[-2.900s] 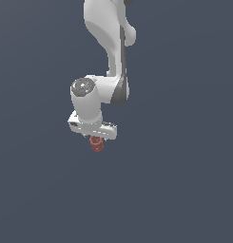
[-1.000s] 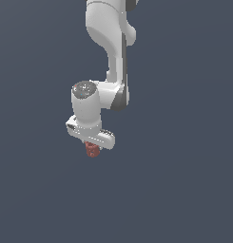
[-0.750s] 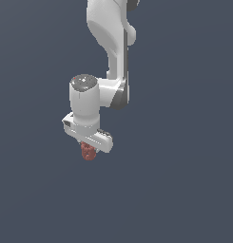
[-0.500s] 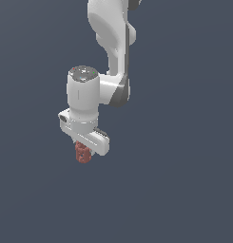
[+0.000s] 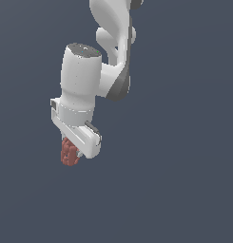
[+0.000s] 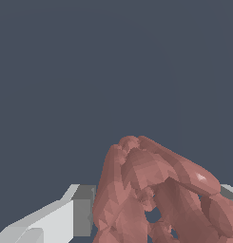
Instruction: Pick up the object and move it to a goal position.
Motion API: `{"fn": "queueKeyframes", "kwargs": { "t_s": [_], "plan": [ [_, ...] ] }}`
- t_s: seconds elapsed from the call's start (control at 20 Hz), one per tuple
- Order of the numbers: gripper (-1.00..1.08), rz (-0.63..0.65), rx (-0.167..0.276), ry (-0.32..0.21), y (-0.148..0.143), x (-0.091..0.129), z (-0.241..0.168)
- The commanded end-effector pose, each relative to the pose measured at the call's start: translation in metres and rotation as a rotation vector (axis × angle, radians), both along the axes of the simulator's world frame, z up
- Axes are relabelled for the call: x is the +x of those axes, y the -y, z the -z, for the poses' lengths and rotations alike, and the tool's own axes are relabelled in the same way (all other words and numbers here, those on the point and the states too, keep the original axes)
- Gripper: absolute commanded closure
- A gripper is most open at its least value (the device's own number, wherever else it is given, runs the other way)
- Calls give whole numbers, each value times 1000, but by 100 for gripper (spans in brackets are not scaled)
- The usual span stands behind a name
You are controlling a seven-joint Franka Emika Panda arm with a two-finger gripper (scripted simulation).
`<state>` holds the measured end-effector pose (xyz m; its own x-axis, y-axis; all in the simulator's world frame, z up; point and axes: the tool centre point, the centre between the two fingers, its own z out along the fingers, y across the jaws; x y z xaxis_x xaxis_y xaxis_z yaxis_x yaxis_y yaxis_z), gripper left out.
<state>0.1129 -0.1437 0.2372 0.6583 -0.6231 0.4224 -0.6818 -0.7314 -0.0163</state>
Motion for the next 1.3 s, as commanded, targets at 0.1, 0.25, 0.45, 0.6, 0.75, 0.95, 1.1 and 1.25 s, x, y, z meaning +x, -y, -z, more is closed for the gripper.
{"fn": "queueKeyframes", "kwargs": {
  "t_s": [0.1, 0.25, 0.45, 0.6, 0.75, 0.95, 1.1, 1.25],
  "plan": [
    [108, 84, -32, 63, 9, 9, -32],
    [108, 139, -53, 103, 15, 13, -52],
    [108, 212, -82, 156, 23, 16, -80],
    [108, 263, -102, 193, 28, 17, -100],
    [108, 306, -119, 224, 32, 18, -117],
    [108, 351, -137, 255, 35, 17, -134],
    [108, 375, -147, 271, 37, 16, -143],
    [108, 391, -153, 281, 38, 16, -149]
  ]
}}
